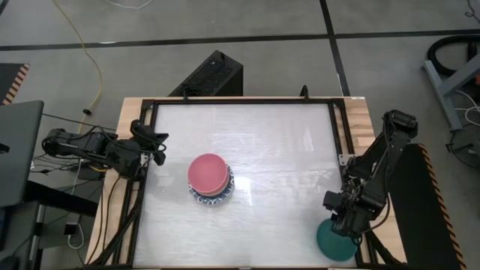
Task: Nest bowls inside each other
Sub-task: Stack the green bowl on top of the pink bowl
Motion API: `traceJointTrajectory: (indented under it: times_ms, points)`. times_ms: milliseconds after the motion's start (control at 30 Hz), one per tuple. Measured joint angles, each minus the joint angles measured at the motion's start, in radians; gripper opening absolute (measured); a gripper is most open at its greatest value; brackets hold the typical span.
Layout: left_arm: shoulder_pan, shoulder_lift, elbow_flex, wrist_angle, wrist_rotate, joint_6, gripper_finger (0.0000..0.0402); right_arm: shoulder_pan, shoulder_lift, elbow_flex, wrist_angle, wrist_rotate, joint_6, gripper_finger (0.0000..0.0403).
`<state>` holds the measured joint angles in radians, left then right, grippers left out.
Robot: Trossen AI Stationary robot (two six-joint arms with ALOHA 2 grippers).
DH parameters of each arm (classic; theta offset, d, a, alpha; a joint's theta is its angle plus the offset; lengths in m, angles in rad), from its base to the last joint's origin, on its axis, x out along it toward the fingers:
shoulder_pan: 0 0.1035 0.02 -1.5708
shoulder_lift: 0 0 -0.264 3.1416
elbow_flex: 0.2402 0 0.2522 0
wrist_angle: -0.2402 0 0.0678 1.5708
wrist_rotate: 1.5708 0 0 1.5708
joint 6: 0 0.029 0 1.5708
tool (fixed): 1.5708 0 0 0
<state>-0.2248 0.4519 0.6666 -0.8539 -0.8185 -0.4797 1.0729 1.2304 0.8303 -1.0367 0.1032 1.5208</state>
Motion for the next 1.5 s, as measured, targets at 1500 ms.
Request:
traceJointTrajectory:
  times_ms: [1500]
  points:
    - [0.000, 0.000, 0.000, -0.001, -0.008, 0.001, 0.0000, -0.003, 0.114, -0.001, 0.088, -0.126, -0.218, 0.0226]
